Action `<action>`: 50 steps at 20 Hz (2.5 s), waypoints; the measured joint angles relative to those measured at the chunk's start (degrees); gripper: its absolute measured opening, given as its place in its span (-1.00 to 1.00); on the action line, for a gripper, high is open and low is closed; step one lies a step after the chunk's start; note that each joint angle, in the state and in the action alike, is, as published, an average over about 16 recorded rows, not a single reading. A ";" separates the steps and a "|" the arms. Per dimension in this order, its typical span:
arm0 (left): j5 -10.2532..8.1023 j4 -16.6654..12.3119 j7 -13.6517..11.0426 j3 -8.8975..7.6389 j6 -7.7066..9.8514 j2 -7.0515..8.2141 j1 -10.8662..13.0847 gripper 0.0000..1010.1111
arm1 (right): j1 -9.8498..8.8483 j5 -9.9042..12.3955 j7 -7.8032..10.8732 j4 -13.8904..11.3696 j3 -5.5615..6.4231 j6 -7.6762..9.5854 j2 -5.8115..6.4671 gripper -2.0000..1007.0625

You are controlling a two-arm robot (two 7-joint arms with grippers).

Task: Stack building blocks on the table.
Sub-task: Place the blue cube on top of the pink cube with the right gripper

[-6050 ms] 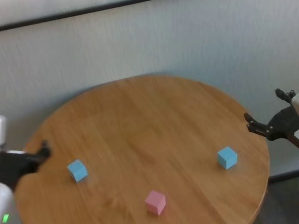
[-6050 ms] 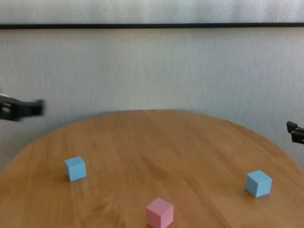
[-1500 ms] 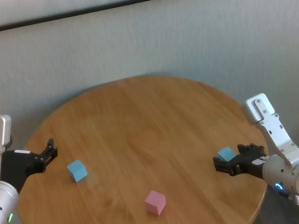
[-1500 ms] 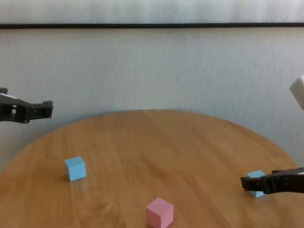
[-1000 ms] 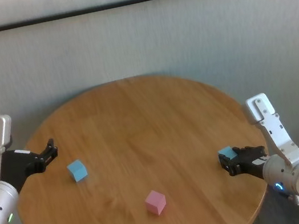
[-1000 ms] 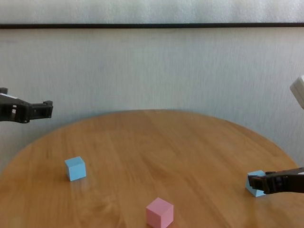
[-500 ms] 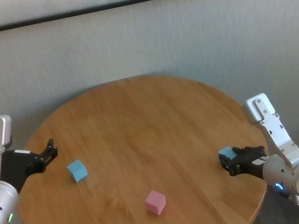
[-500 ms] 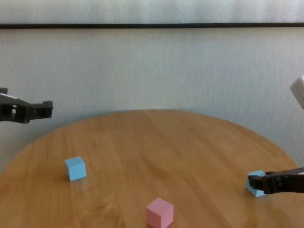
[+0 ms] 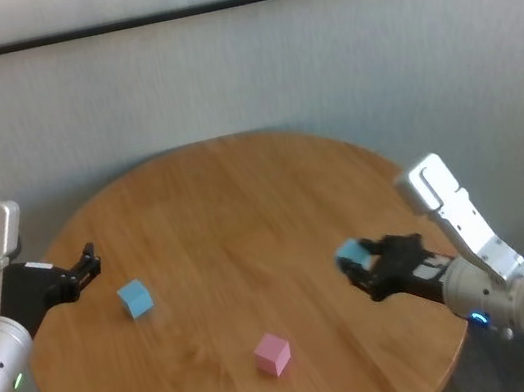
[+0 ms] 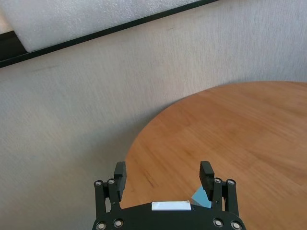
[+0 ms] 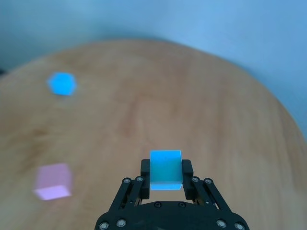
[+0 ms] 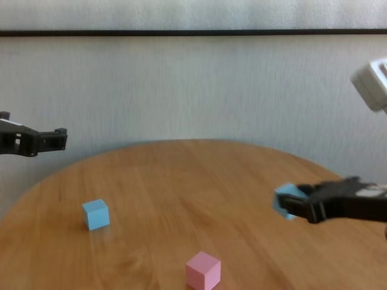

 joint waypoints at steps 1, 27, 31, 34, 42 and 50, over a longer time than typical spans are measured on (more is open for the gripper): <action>0.00 0.00 0.00 0.00 0.00 0.00 0.00 0.98 | 0.42 -0.34 1.24 -0.21 -0.47 -0.57 0.32 -0.27; 0.00 0.00 0.00 0.00 0.00 0.00 0.00 0.98 | 1.57 -2.10 11.46 -7.12 -6.93 6.81 -0.71 -0.27; 0.00 0.00 0.00 0.00 0.00 0.00 0.00 0.98 | 1.19 -2.52 11.60 -7.14 -7.41 7.39 -0.81 -0.27; 0.00 0.00 0.00 0.00 0.00 0.00 0.00 0.98 | 1.04 -2.85 11.72 -7.06 -7.63 7.72 -0.84 -0.27; 0.00 0.00 0.00 0.00 0.00 0.00 0.00 0.98 | 1.20 -3.82 12.04 -6.21 -7.87 8.25 -1.18 -0.27; 0.00 0.00 0.00 0.00 0.00 0.00 0.00 0.98 | 2.16 -4.68 12.62 -4.64 -8.06 8.29 -1.97 -0.27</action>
